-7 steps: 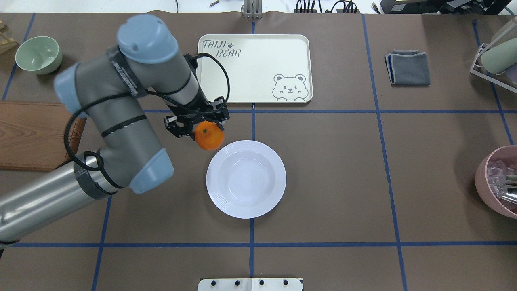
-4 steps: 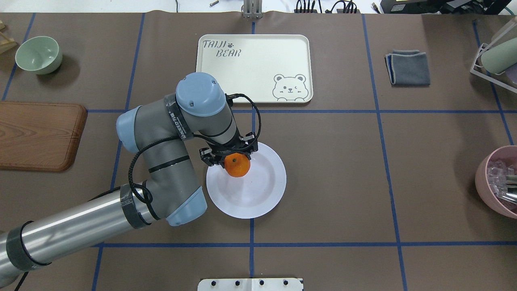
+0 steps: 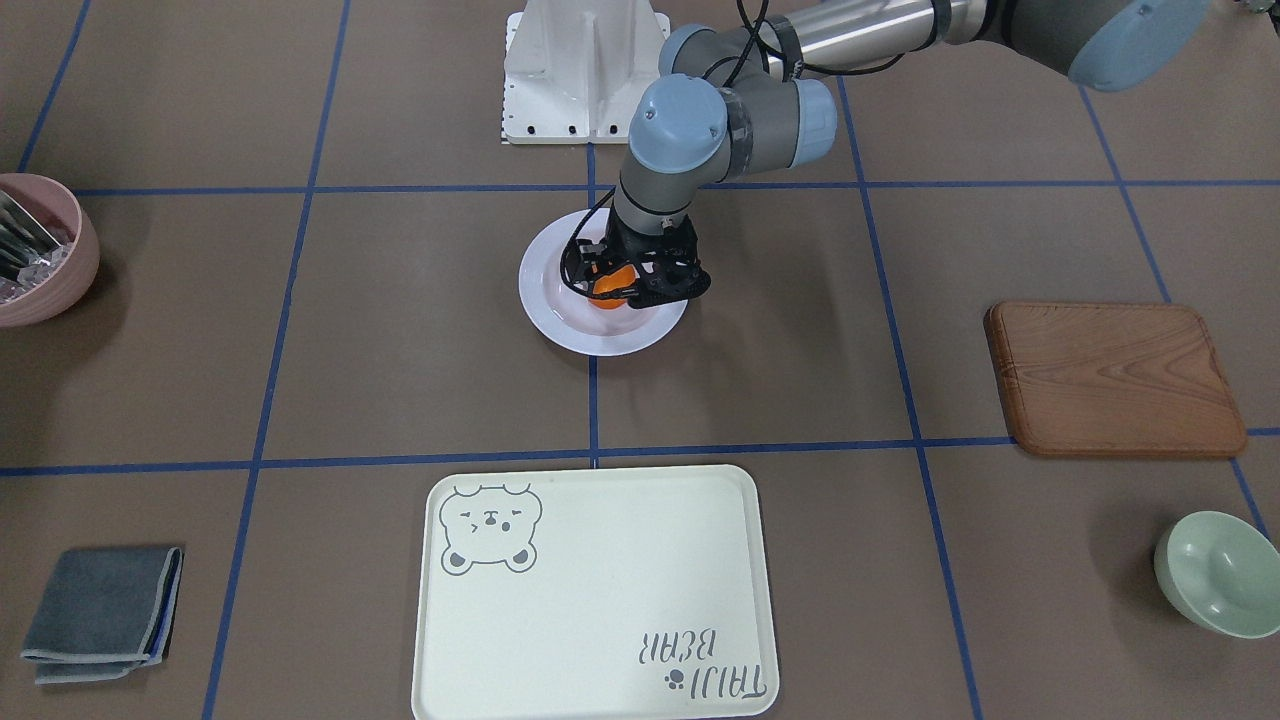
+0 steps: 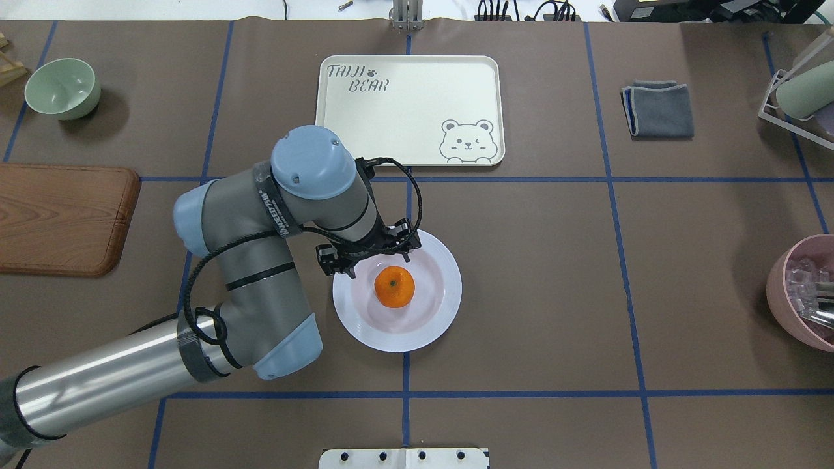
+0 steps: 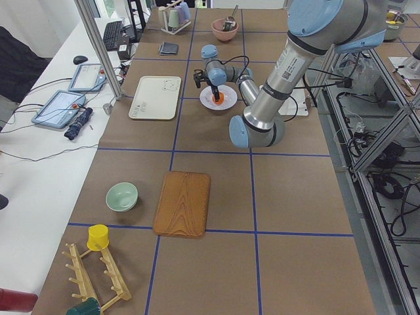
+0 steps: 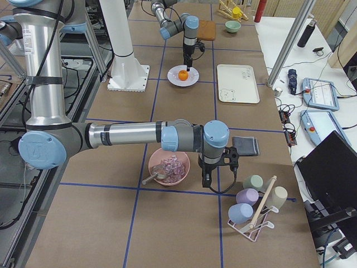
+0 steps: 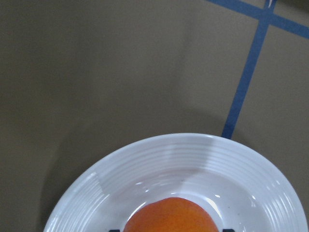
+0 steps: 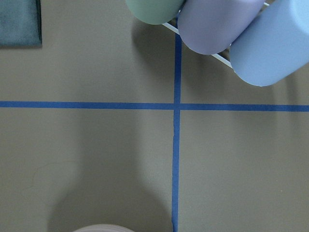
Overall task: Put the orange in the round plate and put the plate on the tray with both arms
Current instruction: 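Withdraw the left arm to its rest while the right arm reaches toward the plate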
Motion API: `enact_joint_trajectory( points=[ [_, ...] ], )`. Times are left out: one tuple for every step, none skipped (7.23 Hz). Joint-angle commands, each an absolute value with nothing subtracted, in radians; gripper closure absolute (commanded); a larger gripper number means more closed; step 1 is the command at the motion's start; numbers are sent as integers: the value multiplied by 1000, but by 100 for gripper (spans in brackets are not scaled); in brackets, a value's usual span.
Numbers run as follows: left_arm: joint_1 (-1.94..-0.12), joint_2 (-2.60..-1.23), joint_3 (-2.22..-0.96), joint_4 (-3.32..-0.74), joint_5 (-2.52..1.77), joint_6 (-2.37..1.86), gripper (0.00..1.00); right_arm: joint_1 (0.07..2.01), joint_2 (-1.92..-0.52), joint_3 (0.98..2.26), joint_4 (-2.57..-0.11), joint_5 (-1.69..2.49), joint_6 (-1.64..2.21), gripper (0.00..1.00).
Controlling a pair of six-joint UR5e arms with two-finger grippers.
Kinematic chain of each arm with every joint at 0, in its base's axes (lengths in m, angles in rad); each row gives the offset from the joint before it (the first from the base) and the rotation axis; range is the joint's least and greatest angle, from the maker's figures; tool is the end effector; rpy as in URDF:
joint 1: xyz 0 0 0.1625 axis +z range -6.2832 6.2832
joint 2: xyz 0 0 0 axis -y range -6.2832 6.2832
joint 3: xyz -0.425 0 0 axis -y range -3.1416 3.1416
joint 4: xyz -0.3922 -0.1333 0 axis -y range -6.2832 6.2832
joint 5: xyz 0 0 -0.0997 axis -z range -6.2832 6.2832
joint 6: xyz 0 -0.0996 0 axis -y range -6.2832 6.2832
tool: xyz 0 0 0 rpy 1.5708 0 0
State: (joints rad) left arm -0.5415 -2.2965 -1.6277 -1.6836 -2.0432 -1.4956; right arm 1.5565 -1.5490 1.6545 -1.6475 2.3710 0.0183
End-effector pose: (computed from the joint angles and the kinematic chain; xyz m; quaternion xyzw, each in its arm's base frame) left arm 0.5474 -0.4319 0.1815 -0.0733 0.4650 -0.1039 0.8761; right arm 0.0547 -0.5018 0.6126 0.0069 -0.3896 -0.0038 0.9209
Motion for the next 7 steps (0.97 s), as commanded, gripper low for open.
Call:
enact_joint_trajectory(
  points=[
    [-667, -2232, -1741, -1642, -2051, -1324, 2, 1554, -1555, 1693, -1647, 2378, 3, 0],
    [-736, -2211, -1755, -1611, -2052, -1231, 2, 1545, -1598, 1745, -1649, 2378, 3, 0],
    [-783, -2176, -1755, -1609, -2054, -1151, 2, 1537, -1649, 1787, -1649, 2396, 3, 0],
    [-805, -2165, -1753, -1609, -2052, -1105, 2, 1534, -1673, 1828, -1651, 2448, 2, 0],
    [-827, -2149, -1753, -1609, -2054, -1082, 2, 1523, -1671, 1839, -1648, 2509, 11, 0],
    [-851, -2131, -1756, -1608, -2057, -1027, 2, 1473, -1652, 1842, -1644, 2586, 21, 0],
    [-892, -2102, -1756, -1608, -2084, -985, 2, 1427, -1599, 1839, -1644, 2653, 67, 0]
  ],
)
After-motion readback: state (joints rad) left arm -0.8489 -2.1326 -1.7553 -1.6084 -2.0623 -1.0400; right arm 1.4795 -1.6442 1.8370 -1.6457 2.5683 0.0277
